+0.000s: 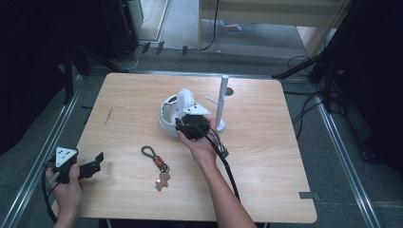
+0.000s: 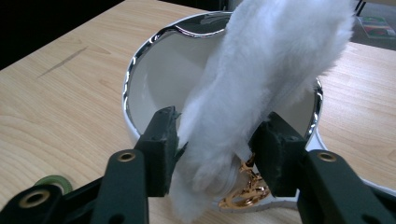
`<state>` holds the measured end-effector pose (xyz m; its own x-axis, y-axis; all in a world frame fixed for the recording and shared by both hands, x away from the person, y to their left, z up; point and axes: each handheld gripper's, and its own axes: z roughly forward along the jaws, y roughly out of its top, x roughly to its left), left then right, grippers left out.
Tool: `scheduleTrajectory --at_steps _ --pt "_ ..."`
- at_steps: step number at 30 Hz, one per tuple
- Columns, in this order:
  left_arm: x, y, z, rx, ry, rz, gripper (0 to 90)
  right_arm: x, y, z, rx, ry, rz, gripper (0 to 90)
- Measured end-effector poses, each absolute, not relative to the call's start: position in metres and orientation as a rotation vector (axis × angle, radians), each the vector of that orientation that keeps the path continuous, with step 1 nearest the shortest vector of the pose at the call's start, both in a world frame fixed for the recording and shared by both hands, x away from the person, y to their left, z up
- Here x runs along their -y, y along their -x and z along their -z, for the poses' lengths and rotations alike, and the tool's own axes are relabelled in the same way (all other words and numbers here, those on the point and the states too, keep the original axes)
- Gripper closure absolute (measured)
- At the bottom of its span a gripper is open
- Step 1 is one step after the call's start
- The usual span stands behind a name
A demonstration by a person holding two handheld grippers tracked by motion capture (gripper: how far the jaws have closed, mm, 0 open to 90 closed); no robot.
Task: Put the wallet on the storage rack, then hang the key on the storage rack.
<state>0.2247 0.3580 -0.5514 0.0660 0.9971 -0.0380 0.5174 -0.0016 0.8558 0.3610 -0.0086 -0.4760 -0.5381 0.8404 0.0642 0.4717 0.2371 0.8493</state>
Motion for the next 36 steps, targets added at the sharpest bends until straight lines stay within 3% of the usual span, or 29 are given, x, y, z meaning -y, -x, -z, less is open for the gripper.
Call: scheduleTrajectory --at_steps 6,20,36 --pt "-0.358 -0.225 0.552 -1.543 -1.610 -0.833 7.0 0.010 -0.348 0.467 -2.114 -1.167 -1.207 45.2" --pt "-0.358 -0.221 0.551 -1.536 -1.603 -0.831 7.0 0.011 -0.314 0.452 -2.191 -1.085 -1.121 43.5" --pt "-0.357 -0.221 0.552 -1.538 -1.603 -0.828 7.0 -0.019 -0.284 0.479 -2.492 -0.979 -1.040 44.4"
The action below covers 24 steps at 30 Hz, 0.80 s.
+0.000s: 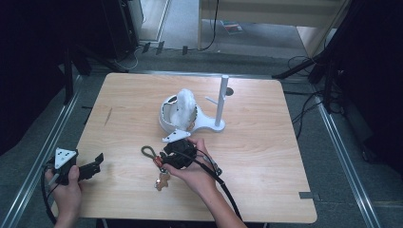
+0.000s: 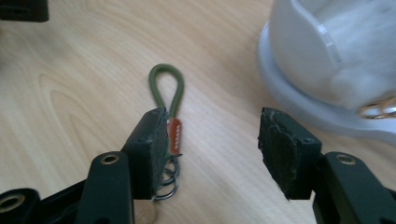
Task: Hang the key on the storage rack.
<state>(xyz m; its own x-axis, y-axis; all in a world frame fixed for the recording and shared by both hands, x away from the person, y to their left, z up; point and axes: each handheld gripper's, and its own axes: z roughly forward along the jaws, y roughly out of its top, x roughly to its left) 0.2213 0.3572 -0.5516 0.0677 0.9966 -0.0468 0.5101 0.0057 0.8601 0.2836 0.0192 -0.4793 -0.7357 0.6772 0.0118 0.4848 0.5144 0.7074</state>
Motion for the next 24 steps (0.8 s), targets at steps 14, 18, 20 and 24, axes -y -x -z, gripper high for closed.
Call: scheduleTrajectory --at_steps 14,18,20,24 --pt "-0.357 -0.221 0.551 -1.542 -1.609 -0.823 7.0 -0.030 -0.277 0.497 -2.670 -0.956 -0.978 50.4" --pt "-0.358 -0.222 0.551 -1.543 -1.604 -0.822 7.0 -0.034 -0.277 0.499 -2.716 -0.977 -0.977 53.1" --pt "-0.358 -0.222 0.551 -1.542 -1.605 -0.822 7.0 -0.036 -0.278 0.501 -2.726 -0.977 -0.954 54.2" --pt "-0.358 -0.221 0.551 -1.539 -1.599 -0.820 7.0 -0.043 -0.283 0.510 -2.739 -0.991 -0.904 55.3"
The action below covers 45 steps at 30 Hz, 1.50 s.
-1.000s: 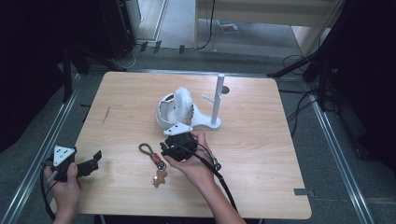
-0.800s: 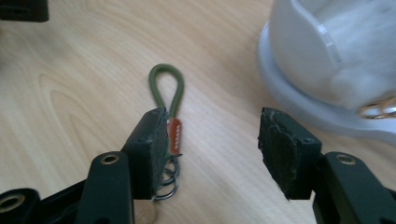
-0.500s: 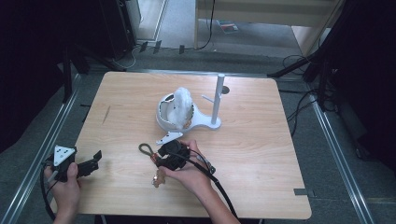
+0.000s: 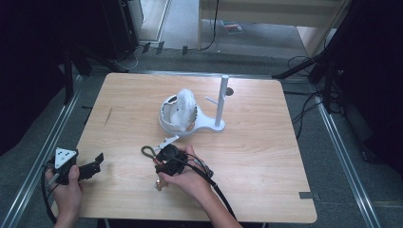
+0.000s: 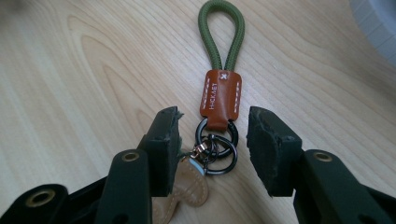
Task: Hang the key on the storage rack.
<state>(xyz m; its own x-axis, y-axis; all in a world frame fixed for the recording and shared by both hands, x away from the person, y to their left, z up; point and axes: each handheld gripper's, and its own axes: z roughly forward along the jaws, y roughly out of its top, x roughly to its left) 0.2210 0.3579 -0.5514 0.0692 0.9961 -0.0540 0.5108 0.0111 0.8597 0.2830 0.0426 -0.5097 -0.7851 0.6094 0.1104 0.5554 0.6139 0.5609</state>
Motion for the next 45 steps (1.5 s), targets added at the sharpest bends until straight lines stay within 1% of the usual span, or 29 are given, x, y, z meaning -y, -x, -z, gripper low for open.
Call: scheduleTrajectory --at_steps 9,10,11,13,17,21,24,25,32,33,34,38,45 --pt "-0.358 -0.221 0.551 -1.534 -1.598 -0.821 7.0 -0.057 -0.290 0.524 -2.756 -0.987 -0.832 56.8" --pt "-0.359 -0.220 0.551 -1.533 -1.599 -0.821 7.0 -0.060 -0.290 0.525 -2.756 -0.970 -0.814 61.9" --pt "-0.359 -0.220 0.551 -1.533 -1.598 -0.821 7.0 -0.060 -0.290 0.525 -2.756 -0.970 -0.814 61.9" --pt "-0.358 -0.220 0.551 -1.533 -1.598 -0.820 7.0 -0.062 -0.289 0.525 -2.753 -0.961 -0.794 66.0" --pt "-0.358 -0.221 0.552 -1.533 -1.596 -0.822 7.0 -0.064 -0.285 0.526 -2.730 -0.892 -0.765 66.9" --pt "-0.358 -0.221 0.551 -1.533 -1.598 -0.821 7.0 -0.064 -0.283 0.526 -2.713 -0.899 -0.777 67.1" --pt "-0.359 -0.220 0.551 -1.533 -1.599 -0.821 7.0 -0.059 -0.286 0.527 -2.712 -0.949 -0.841 69.7" --pt "-0.359 -0.220 0.551 -1.533 -1.599 -0.820 7.0 -0.051 -0.288 0.526 -2.681 -0.998 -0.938 78.2" --pt "-0.358 -0.221 0.552 -1.535 -1.598 -0.822 7.0 -0.037 -0.288 0.525 -2.632 -1.009 -0.971 79.4" --pt "-0.358 -0.221 0.552 -1.535 -1.597 -0.823 7.0 -0.036 -0.286 0.524 -2.625 -1.012 -0.971 83.3" --pt "-0.358 -0.221 0.552 -1.535 -1.598 -0.822 7.0 -0.031 -0.285 0.518 -2.601 -1.021 -1.049 90.0" --pt "-0.358 -0.221 0.552 -1.537 -1.599 -0.823 7.0 -0.026 -0.285 0.510 -2.586 -1.017 -1.052 90.0" --pt "-0.358 -0.221 0.551 -1.538 -1.601 -0.819 7.0 -0.029 -0.286 0.512 -2.588 -0.989 -1.022 90.0"
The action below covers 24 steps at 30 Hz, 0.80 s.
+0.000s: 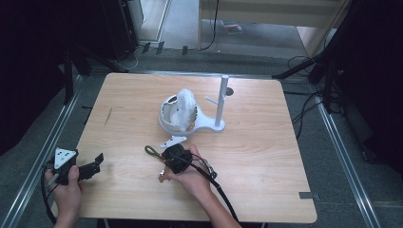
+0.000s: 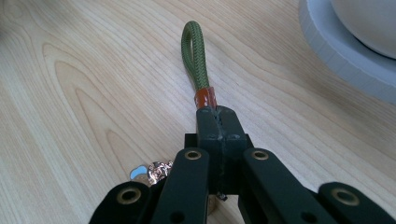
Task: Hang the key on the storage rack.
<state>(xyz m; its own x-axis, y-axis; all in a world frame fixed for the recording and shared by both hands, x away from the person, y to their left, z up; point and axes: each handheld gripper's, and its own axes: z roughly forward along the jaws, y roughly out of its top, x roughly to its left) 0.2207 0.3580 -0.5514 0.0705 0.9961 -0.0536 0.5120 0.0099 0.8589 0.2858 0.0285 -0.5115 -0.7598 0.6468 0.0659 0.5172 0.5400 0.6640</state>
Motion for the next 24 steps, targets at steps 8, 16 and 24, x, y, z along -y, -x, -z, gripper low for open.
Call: scheduleTrajectory --at_steps 8,16,24 --pt "-0.358 -0.221 0.551 -1.535 -1.598 -0.820 7.0 -0.027 -0.281 0.506 -2.532 -0.996 -1.079 90.0" --pt "-0.358 -0.221 0.552 -1.536 -1.598 -0.821 7.0 -0.014 -0.278 0.490 -2.458 -1.005 -1.188 90.0" --pt "-0.358 -0.221 0.552 -1.537 -1.598 -0.824 7.0 0.003 -0.272 0.475 -2.334 -0.982 -1.265 90.0"
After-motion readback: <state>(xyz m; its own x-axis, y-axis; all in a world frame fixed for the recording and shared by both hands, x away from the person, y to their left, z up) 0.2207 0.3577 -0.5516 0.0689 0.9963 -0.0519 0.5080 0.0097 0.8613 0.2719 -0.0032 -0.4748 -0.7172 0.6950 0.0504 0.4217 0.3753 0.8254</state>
